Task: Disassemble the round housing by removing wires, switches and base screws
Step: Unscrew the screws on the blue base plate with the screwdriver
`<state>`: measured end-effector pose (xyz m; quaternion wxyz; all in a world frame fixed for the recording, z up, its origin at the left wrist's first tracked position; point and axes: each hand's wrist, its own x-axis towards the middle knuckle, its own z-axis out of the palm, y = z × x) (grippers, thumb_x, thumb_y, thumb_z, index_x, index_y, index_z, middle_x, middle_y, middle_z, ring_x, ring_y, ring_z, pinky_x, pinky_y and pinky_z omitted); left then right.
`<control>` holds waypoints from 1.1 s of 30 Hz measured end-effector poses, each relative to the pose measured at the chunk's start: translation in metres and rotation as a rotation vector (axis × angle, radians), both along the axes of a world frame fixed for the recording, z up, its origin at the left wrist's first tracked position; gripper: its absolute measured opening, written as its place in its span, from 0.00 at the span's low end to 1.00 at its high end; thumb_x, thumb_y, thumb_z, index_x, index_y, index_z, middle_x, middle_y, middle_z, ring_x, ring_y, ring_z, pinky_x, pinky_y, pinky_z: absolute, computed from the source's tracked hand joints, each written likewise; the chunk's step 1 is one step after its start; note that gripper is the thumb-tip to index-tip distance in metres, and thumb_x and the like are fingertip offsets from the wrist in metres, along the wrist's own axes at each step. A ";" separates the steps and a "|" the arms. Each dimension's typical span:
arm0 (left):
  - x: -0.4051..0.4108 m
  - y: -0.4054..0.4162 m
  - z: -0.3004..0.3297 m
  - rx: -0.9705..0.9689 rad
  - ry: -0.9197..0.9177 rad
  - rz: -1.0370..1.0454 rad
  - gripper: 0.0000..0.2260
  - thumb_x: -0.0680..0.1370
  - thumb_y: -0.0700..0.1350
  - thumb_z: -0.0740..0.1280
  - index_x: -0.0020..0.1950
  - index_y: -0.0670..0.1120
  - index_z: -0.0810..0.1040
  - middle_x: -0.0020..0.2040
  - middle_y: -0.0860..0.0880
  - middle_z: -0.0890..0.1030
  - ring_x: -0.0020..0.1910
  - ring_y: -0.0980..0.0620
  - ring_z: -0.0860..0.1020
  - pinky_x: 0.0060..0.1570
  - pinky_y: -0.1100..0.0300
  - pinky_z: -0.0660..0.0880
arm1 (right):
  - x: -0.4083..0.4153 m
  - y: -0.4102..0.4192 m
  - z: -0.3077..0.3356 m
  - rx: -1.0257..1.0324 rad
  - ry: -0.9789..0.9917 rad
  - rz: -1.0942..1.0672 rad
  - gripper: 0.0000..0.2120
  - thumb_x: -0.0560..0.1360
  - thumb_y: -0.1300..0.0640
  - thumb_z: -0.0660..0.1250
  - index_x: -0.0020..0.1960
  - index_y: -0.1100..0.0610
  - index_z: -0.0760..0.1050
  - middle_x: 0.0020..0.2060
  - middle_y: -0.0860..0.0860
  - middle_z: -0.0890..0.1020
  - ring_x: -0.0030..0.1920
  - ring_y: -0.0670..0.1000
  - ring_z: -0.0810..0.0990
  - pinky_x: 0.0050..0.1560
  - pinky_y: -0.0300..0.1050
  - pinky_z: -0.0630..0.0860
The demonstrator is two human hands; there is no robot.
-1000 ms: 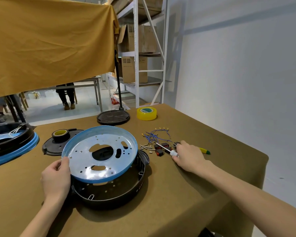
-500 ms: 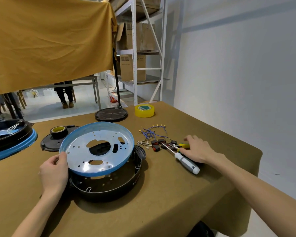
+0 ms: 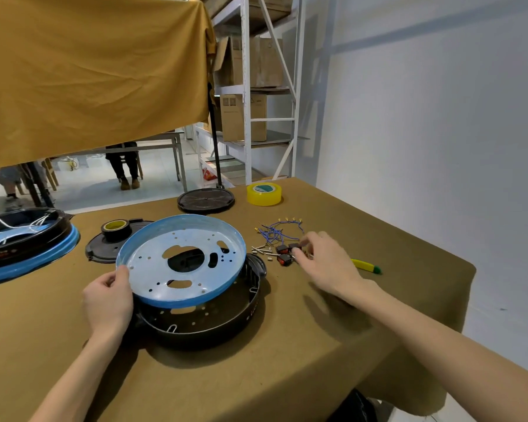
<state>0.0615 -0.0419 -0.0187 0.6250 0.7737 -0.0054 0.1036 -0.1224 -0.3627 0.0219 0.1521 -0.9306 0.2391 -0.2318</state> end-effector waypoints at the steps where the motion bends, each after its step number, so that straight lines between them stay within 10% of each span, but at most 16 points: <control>1: -0.001 0.001 0.001 0.013 -0.014 0.021 0.17 0.84 0.49 0.63 0.61 0.37 0.81 0.48 0.41 0.81 0.46 0.44 0.78 0.36 0.58 0.72 | 0.011 0.016 0.007 0.203 -0.017 0.068 0.20 0.80 0.37 0.61 0.58 0.53 0.76 0.51 0.50 0.80 0.47 0.50 0.78 0.49 0.48 0.77; 7: -0.027 0.004 0.017 0.148 -0.176 0.008 0.20 0.84 0.52 0.61 0.37 0.43 0.78 0.31 0.43 0.78 0.27 0.50 0.77 0.21 0.66 0.68 | 0.070 0.069 0.033 0.707 0.185 0.180 0.20 0.78 0.43 0.67 0.54 0.61 0.74 0.38 0.56 0.79 0.28 0.52 0.76 0.28 0.43 0.70; 12: -0.057 0.013 0.019 0.390 -0.187 -0.330 0.24 0.83 0.66 0.52 0.63 0.52 0.78 0.59 0.53 0.79 0.60 0.50 0.77 0.59 0.50 0.75 | 0.057 0.042 0.032 0.961 -0.056 0.011 0.07 0.81 0.60 0.62 0.46 0.62 0.72 0.30 0.56 0.79 0.21 0.52 0.73 0.20 0.38 0.64; 17: -0.089 0.027 -0.008 0.861 -0.489 -0.616 0.30 0.73 0.79 0.54 0.66 0.65 0.75 0.66 0.70 0.70 0.73 0.65 0.60 0.77 0.52 0.49 | 0.018 0.003 0.021 1.140 -0.304 -0.207 0.08 0.81 0.61 0.61 0.57 0.65 0.71 0.38 0.58 0.79 0.26 0.52 0.73 0.19 0.38 0.66; 26: -0.050 0.039 -0.003 0.685 -0.582 -0.553 0.16 0.74 0.65 0.64 0.47 0.54 0.79 0.45 0.61 0.77 0.51 0.63 0.73 0.69 0.44 0.66 | 0.003 0.003 0.021 1.252 -0.434 -0.258 0.08 0.82 0.62 0.59 0.60 0.63 0.68 0.37 0.57 0.79 0.20 0.48 0.72 0.17 0.37 0.63; 33: -0.007 -0.013 -0.006 0.835 -0.512 -0.474 0.09 0.78 0.58 0.69 0.51 0.54 0.81 0.49 0.58 0.78 0.57 0.55 0.76 0.78 0.37 0.52 | 0.010 0.005 0.007 1.217 -0.366 -0.270 0.12 0.82 0.59 0.59 0.64 0.61 0.68 0.38 0.58 0.77 0.27 0.52 0.71 0.21 0.41 0.64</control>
